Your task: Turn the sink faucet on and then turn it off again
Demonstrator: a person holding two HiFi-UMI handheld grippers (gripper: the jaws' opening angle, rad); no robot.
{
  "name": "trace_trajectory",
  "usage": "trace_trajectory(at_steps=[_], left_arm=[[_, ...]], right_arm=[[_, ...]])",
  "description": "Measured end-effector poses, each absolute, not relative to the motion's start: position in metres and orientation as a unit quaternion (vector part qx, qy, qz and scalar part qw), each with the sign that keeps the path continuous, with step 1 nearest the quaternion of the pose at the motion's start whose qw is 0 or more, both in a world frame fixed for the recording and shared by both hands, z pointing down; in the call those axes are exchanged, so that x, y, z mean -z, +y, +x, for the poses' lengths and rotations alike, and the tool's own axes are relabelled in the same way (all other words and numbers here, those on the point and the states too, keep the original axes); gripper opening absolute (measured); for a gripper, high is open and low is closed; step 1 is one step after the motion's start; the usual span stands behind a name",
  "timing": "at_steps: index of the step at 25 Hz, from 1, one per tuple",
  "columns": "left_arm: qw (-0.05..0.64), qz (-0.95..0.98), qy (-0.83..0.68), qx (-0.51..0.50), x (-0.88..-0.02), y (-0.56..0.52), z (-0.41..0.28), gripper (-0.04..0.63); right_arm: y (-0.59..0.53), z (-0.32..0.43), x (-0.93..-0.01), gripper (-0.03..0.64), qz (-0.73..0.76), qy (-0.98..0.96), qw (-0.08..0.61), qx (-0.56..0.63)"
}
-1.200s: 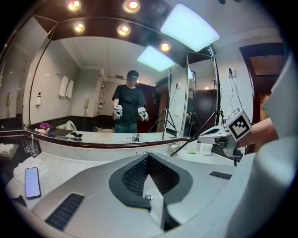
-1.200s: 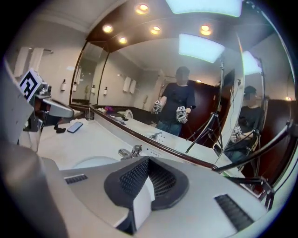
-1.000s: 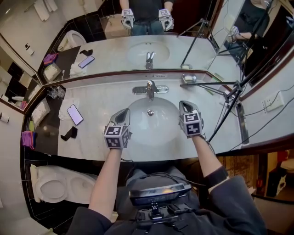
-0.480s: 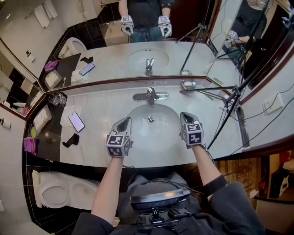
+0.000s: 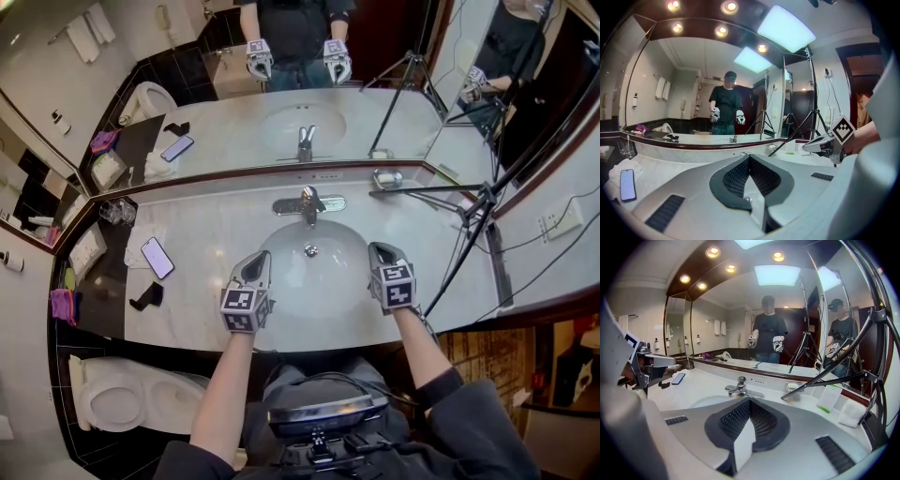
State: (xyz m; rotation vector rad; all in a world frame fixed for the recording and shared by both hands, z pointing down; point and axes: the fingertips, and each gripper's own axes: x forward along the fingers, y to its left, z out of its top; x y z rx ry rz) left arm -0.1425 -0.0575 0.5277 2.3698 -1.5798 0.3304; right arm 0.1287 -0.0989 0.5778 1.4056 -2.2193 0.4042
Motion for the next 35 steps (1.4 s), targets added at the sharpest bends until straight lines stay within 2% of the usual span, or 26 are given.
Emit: trace_trajectory(at_steps=[2, 3, 11, 14, 20, 29, 35], left_arm=[[0.129, 0.824, -0.538, -0.124, -0.529, -0.062, -0.138, 0.006], [0.125, 0.826, -0.534, -0.13, -0.532, -0.065, -0.135, 0.046], [0.081, 0.858, -0.467, -0.198, -0.558, -0.105, -0.092, 0.155], [0.048, 0.866, -0.437, -0.24, -0.573, -0.125, -0.073, 0.233], [-0.036, 0.86, -0.385, -0.334, -0.617, -0.165, -0.043, 0.303], [-0.159, 0.827, -0.348, -0.411, -0.651, -0.219, -0.011, 0.311], [-0.173, 0.827, -0.333, -0.418, -0.672, -0.24, 0.009, 0.31]], right_arm=[[-0.101, 0.126, -0.579, 0.017, 0.511, -0.812, 0.24, -0.149], [-0.103, 0.125, -0.58, 0.017, 0.51, -0.812, 0.241, -0.148], [-0.112, 0.114, -0.596, 0.017, 0.502, -0.814, 0.247, -0.158], [-0.118, 0.11, -0.604, 0.017, 0.5, -0.815, 0.243, -0.162], [-0.119, 0.105, -0.628, 0.017, 0.496, -0.811, 0.247, -0.187], [-0.107, 0.111, -0.674, 0.017, 0.483, -0.808, 0.261, -0.213], [-0.103, 0.121, -0.695, 0.017, 0.481, -0.803, 0.269, -0.226]])
